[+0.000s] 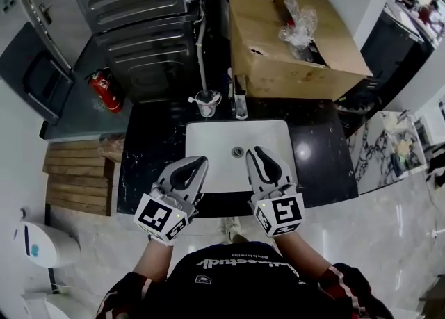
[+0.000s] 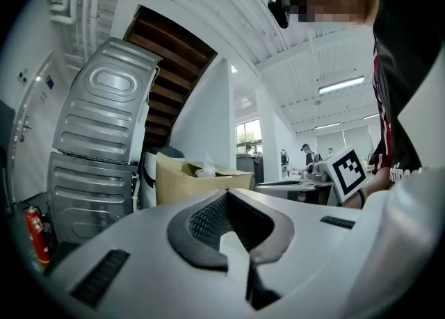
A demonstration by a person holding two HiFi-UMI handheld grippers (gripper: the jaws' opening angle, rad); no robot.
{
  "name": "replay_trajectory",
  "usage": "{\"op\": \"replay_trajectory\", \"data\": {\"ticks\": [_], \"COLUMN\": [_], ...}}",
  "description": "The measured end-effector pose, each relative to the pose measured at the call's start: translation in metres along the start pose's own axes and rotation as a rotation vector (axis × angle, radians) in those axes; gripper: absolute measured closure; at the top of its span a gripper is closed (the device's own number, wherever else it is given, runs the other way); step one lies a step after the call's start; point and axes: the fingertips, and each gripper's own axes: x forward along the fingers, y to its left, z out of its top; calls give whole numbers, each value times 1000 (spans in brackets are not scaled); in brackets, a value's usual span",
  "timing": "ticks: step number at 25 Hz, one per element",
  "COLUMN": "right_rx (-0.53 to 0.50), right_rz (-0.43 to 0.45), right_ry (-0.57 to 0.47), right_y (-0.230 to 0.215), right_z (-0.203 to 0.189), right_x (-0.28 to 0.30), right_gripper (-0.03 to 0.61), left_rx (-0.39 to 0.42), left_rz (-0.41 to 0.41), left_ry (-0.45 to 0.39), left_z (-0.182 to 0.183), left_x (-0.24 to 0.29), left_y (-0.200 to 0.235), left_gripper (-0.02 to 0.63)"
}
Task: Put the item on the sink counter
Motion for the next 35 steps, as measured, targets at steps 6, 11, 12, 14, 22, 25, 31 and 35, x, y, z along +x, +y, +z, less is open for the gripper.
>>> {"op": "replay_trajectory", "data": {"ticks": [6, 11, 12, 14, 22, 25, 31, 35], "right_rx": [-47, -71, -69, -59, -8, 1, 27, 43], "right_rz": [24, 50, 54, 63, 76, 74, 58, 59], "right_ry": [-43, -67, -68, -65, -31, -16, 10, 16], "right_y": [19, 33, 36, 39, 43, 45, 45, 47], "right_z": [24, 37, 38, 38, 34, 30, 17, 15], "right_x": [-40, -61, -63, -67, -77, -80, -86, -85], "right_gripper": [505, 520, 525, 531, 541, 541, 541, 541], "left_rx": [7, -1, -2, -2, -5, -10, -14, -12], "left_rz": [-51, -53, -52, -54, -43, -46, -43, -56], "left_ry": [-26, -40, -42, -46, -41, -36, -37, -35], "left_z": [7, 10, 10, 11, 10, 6, 4, 4], "left_x": [-4, -11, -13, -16, -27, -31, -39, -42], "left_y": [-33, -48, -50, -53, -61, -64, -69, -70], "left_gripper": [598, 598, 600, 598, 600, 598, 598, 598]}}
